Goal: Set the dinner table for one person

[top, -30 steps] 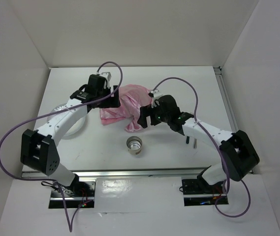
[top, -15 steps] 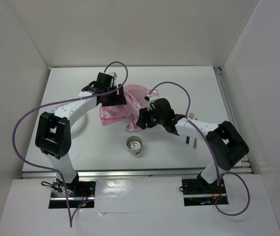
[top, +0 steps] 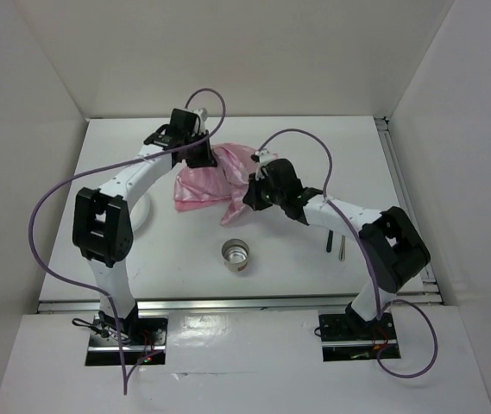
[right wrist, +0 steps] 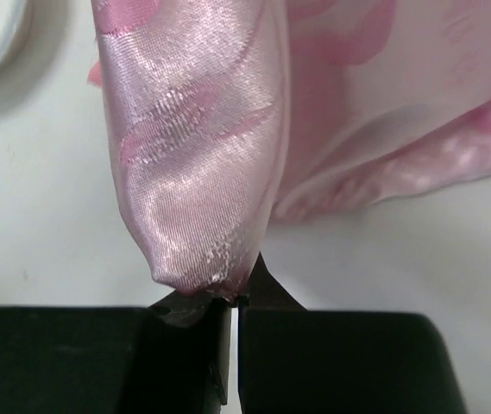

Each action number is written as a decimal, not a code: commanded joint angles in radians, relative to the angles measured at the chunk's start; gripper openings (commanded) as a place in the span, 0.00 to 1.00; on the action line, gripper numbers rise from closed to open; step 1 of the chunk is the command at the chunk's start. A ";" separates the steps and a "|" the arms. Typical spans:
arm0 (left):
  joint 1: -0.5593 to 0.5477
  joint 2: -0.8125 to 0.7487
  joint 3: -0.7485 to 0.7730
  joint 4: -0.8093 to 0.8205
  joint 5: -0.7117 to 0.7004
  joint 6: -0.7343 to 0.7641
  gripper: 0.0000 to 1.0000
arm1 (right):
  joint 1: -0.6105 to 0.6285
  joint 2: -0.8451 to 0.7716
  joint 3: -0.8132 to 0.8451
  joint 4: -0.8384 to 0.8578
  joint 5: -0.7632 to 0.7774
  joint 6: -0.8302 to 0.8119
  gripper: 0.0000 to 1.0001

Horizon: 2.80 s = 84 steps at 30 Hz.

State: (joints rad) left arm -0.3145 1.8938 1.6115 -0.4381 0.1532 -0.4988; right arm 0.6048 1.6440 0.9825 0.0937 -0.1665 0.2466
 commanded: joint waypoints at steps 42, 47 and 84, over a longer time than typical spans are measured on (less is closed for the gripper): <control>0.095 -0.418 -0.310 -0.301 -0.199 -0.050 0.24 | -0.437 -0.418 -0.080 -0.297 0.111 0.129 0.63; 0.054 -0.489 -0.551 -0.194 -0.083 -0.188 0.87 | -0.583 -0.386 -0.111 -0.321 0.015 0.224 0.57; 0.072 0.299 0.616 -0.618 -0.458 0.028 0.00 | -0.579 0.024 0.139 -0.362 0.030 0.217 0.79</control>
State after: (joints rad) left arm -0.2459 2.2356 2.2963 -0.9627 -0.2474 -0.5186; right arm 0.0059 1.7462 1.1488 -0.2775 -0.1493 0.4709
